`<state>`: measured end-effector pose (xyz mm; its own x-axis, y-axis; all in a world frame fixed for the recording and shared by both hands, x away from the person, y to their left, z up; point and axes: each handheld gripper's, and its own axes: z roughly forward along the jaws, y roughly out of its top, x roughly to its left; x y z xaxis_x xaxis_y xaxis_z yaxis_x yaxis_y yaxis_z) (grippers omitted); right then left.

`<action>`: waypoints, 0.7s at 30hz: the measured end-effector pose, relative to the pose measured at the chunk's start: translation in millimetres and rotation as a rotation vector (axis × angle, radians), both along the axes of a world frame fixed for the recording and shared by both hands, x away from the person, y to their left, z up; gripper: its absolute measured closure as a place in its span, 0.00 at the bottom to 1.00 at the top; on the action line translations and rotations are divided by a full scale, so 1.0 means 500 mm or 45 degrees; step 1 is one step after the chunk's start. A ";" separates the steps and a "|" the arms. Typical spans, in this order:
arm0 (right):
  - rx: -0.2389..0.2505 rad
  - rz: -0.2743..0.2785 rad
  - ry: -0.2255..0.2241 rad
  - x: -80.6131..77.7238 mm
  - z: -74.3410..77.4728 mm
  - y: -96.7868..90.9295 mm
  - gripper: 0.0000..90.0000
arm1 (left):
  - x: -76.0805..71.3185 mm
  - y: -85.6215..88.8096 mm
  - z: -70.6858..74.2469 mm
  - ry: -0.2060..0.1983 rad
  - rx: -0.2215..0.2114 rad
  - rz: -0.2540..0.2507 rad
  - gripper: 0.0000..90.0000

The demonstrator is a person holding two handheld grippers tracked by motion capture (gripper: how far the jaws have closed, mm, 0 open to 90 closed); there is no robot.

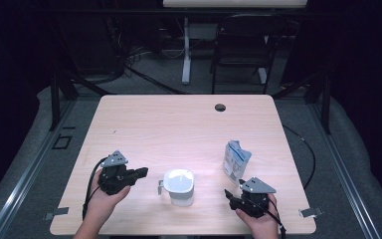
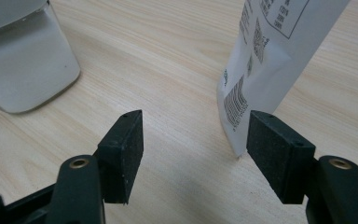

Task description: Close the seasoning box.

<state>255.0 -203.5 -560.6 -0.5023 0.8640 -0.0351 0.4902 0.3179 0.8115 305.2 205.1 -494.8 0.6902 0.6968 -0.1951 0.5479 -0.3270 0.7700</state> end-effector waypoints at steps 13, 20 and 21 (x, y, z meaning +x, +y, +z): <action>-0.016 -0.001 0.000 0.000 -0.004 0.000 0.40 | 0.021 0.035 -0.044 0.054 0.016 0.113 1.00; -0.036 0.005 -0.004 0.001 -0.005 -0.002 0.41 | 0.029 0.047 -0.060 0.072 0.033 0.175 0.95; -0.043 0.001 -0.004 0.001 -0.006 -0.004 0.40 | 0.030 0.048 -0.061 0.072 0.035 0.179 0.95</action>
